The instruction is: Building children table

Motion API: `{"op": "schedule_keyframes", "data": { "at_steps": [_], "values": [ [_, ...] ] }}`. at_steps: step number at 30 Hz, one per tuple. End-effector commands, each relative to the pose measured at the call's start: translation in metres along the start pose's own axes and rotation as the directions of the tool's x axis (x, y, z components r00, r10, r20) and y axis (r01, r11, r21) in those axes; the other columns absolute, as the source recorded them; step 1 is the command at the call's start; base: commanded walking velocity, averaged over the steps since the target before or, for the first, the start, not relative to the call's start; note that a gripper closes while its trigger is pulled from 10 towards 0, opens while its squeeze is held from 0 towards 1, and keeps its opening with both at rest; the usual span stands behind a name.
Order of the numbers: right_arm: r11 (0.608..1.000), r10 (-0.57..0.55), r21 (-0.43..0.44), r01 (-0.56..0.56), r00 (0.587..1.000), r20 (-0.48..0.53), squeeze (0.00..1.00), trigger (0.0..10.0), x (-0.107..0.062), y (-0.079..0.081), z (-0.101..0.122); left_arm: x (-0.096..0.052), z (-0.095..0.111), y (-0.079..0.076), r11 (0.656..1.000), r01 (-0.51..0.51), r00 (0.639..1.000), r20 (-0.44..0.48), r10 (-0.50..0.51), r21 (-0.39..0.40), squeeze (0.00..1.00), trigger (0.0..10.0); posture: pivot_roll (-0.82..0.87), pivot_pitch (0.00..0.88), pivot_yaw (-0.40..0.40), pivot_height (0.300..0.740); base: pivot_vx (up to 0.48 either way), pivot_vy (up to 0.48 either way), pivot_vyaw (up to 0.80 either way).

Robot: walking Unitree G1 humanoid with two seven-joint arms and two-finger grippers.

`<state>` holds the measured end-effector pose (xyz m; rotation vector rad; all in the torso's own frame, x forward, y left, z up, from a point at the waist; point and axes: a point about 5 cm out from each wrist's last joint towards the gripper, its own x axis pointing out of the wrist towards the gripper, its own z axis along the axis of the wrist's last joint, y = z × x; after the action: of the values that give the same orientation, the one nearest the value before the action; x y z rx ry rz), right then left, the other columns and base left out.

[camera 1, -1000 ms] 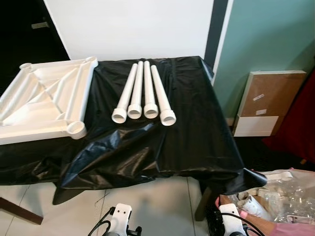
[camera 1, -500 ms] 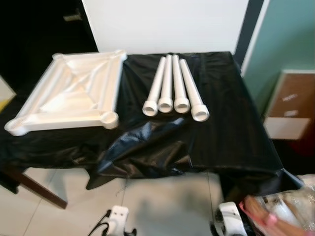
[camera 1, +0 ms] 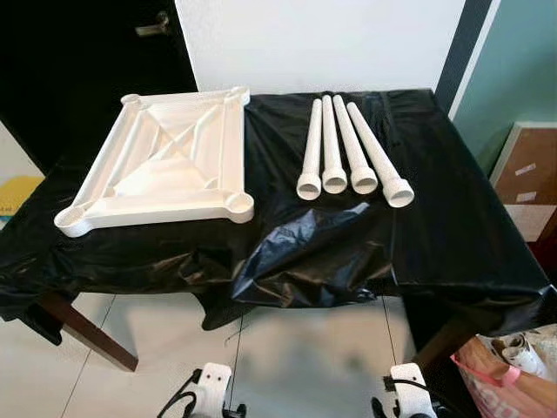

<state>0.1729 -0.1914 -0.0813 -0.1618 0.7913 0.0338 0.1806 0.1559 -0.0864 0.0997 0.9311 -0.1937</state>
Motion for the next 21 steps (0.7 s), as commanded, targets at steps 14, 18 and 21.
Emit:
{"op": "schedule_keyframes", "data": {
  "at_steps": [14, 18, 21],
  "values": [
    [1.0, 0.013, 0.0, -0.013, 1.0, -0.016, 0.0, 10.0, -0.0009, 0.0034, -0.0036, 0.0003, 0.0009, 0.0017, 1.0, 0.001, 1.0, -0.011, 0.0, 0.026, 0.0, 10.0, -0.17, 0.0, 0.049, 0.74, 0.0, 0.325, 0.0],
    [1.0, 0.015, -0.002, -0.015, 1.0, -0.015, 0.0, 10.0, -0.0009, 0.0035, -0.0036, 0.0003, 0.0025, 0.0017, 1.0, 0.005, 1.0, 0.002, -0.005, 0.031, 0.0, 10.0, -0.17, 0.0, 0.05, 0.74, 0.0, 0.342, 0.0],
    [1.0, 0.015, -0.003, -0.015, 1.0, -0.015, 0.0, 10.0, -0.001, 0.0034, -0.0038, -0.0002, 0.002, 0.0013, 0.999, 0.009, 1.0, 0.013, -0.01, 0.036, 0.0, 10.0, -0.17, 0.0, 0.051, 0.74, 0.0, 0.341, 0.0]
  ]
}}
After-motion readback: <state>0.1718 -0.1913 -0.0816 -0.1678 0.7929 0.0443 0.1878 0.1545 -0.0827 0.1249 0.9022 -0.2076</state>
